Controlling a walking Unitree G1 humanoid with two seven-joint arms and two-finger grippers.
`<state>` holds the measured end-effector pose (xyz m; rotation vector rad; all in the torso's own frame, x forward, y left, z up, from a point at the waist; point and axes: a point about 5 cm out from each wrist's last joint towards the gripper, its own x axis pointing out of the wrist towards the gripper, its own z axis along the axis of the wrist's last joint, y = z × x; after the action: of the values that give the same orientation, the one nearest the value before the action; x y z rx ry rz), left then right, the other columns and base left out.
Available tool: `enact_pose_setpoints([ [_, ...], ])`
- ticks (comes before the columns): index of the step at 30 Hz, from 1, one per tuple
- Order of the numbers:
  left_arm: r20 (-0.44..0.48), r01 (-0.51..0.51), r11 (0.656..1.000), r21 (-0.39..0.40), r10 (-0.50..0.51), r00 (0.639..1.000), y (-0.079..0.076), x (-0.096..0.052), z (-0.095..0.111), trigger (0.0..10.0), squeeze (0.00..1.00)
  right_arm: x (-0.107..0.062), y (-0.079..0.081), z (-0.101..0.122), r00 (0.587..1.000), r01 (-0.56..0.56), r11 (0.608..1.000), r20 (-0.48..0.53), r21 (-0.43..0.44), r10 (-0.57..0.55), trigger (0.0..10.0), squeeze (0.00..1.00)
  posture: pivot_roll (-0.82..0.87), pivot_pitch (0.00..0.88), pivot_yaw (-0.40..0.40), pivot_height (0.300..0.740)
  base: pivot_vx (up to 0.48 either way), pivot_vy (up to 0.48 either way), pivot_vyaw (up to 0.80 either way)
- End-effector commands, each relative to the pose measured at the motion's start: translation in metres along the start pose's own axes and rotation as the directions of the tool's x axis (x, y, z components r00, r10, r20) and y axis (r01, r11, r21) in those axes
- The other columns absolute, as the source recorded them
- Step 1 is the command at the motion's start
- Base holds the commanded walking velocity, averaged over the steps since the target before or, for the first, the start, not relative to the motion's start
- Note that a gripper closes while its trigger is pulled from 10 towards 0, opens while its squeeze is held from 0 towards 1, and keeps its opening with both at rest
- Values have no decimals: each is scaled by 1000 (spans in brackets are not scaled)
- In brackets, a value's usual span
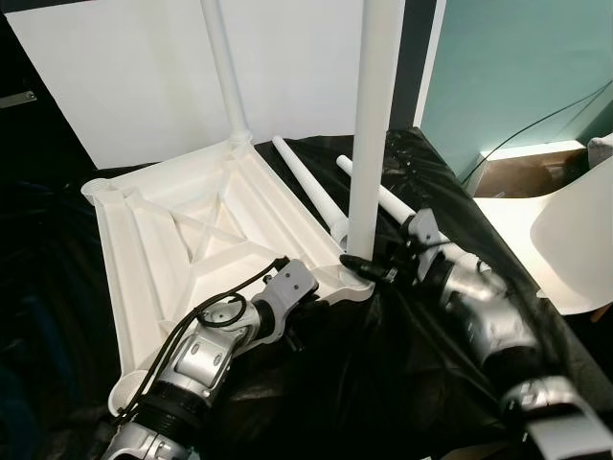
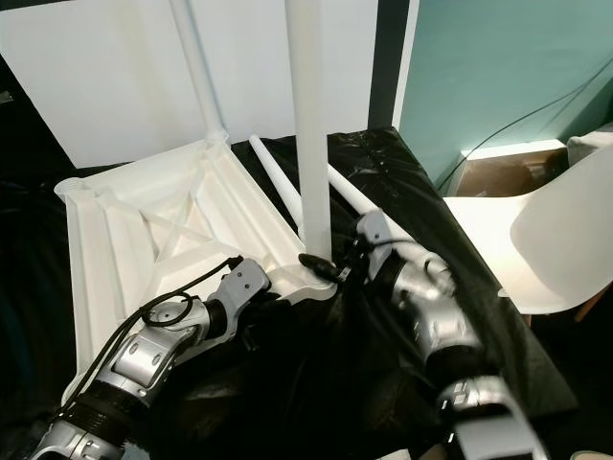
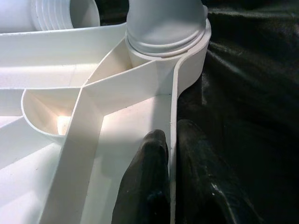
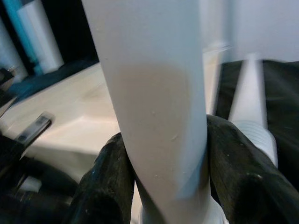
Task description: Building children table
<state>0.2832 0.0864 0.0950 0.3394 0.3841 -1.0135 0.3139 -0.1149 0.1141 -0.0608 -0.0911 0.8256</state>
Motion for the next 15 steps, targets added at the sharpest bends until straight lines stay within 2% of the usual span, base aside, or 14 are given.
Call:
enact_pose_setpoints([
  [1,-115,31,994,-101,-43,992,-16,11,-30,10000,0,13,36,-23,999,-7,997,-43,72,10,0,0,64,0,0,740,0,0,0],
  [2,-114,32,994,-100,-43,993,-16,12,-30,10000,0,12,31,-25,985,172,982,-20,73,-171,0,0,62,0,3,740,0,0,0],
  [3,-114,32,994,-100,-43,993,-16,12,-30,10000,0,12,31,-25,985,172,982,-20,73,-171,0,0,62,0,3,740,0,0,0],
  [4,-115,32,995,-99,-43,992,-16,11,-30,10000,0,10,22,-25,948,317,946,-8,66,-317,0,0,60,0,5,740,0,0,0],
  [5,-115,32,995,-99,-43,992,-16,11,-30,10000,0,10,22,-25,948,317,946,-8,66,-317,0,0,60,0,5,740,0,0,0],
  [6,-119,33,995,-97,-45,992,-16,10,-31,10000,0,7,13,-23,907,421,905,-1,67,-422,0,0,53,0,10,740,0,0,0],
  [7,-119,33,995,-97,-45,992,-16,10,-31,10000,0,7,13,-23,907,421,905,-1,67,-422,0,0,53,0,10,740,0,0,0],
  [8,-124,34,995,-94,-46,991,-16,9,-32,10000,0,6,6,-21,879,476,877,5,62,-478,0,0,50,0,11,740,0,0,0],
  [10,-124,34,995,-94,-46,991,-16,9,-32,10000,0,6,6,-21,879,476,877,5,62,-478,0,0,50,0,11,740,0,0,0],
  [11,-126,36,995,-92,-47,991,-16,10,-32,10000,0,6,1,-18,860,509,859,11,57,-510,0,0,51,0,10,740,0,0,0],
  [13,-125,37,995,-91,-49,991,-15,10,-31,10000,0,6,0,-17,854,520,853,13,51,-521,0,0,50,0,11,740,0,0,0],
  [14,-123,39,995,-90,-50,991,-15,11,-30,10000,0,9,4,-16,867,497,866,9,51,-498,431,0,50,0,8,740,0,0,0],
  [15,-123,39,995,-90,-50,991,-15,11,-30,10000,0,9,4,-16,867,497,866,9,51,-498,431,0,50,0,8,740,0,0,0],
])
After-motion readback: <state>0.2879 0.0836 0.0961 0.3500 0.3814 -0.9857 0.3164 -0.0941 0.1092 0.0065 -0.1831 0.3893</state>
